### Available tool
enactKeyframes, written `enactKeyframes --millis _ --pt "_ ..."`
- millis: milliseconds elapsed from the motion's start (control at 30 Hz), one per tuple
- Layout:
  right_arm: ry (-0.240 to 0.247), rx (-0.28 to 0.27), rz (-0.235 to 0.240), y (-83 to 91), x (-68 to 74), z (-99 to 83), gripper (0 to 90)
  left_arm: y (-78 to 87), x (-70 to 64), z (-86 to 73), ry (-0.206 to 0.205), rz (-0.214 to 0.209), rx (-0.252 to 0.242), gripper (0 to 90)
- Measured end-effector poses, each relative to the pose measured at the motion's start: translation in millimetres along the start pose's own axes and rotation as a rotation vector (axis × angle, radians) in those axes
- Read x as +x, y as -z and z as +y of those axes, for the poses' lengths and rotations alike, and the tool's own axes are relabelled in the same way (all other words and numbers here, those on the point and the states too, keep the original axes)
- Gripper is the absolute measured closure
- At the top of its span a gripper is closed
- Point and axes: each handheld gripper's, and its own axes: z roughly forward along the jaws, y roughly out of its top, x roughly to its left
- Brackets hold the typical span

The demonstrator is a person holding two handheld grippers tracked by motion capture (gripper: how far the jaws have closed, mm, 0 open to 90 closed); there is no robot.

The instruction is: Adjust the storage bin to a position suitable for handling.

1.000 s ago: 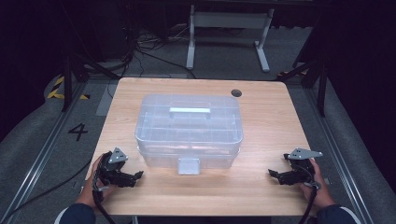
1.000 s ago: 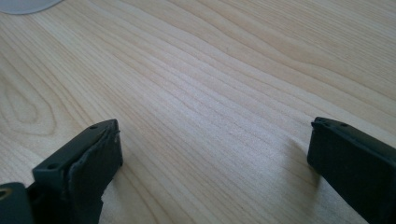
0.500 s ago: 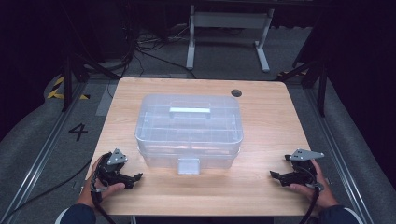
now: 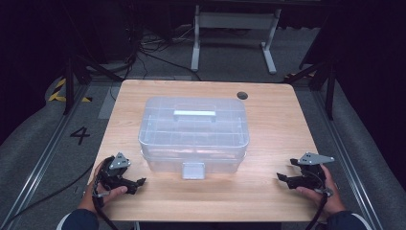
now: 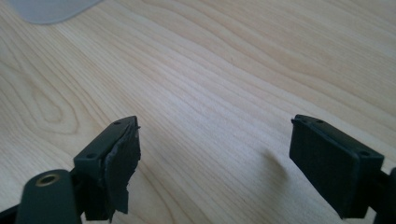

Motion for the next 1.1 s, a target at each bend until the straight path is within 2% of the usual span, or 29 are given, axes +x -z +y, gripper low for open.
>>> enactKeyframes --millis 333,467,767,1100 --pt "0.018 -0.066 0.042 7.8 6.4 15.8 20.3 0.0 0.0 0.0 0.000 0.000 0.000 0.3" --pt "0.046 -0.074 0.032 9.6 9.5 24.9 21.9 0.0 0.0 0.0 0.000 0.000 0.000 0.3" --pt "0.091 -0.149 0.003 24.1 9.6 58.3 25.9 0.1 -0.2 -0.1 0.003 0.003 0.001 0.5" --pt "0.142 -0.201 0.019 28.7 16.1 97.9 28.9 0.1 -0.4 -0.1 0.007 0.004 0.000 0.5"
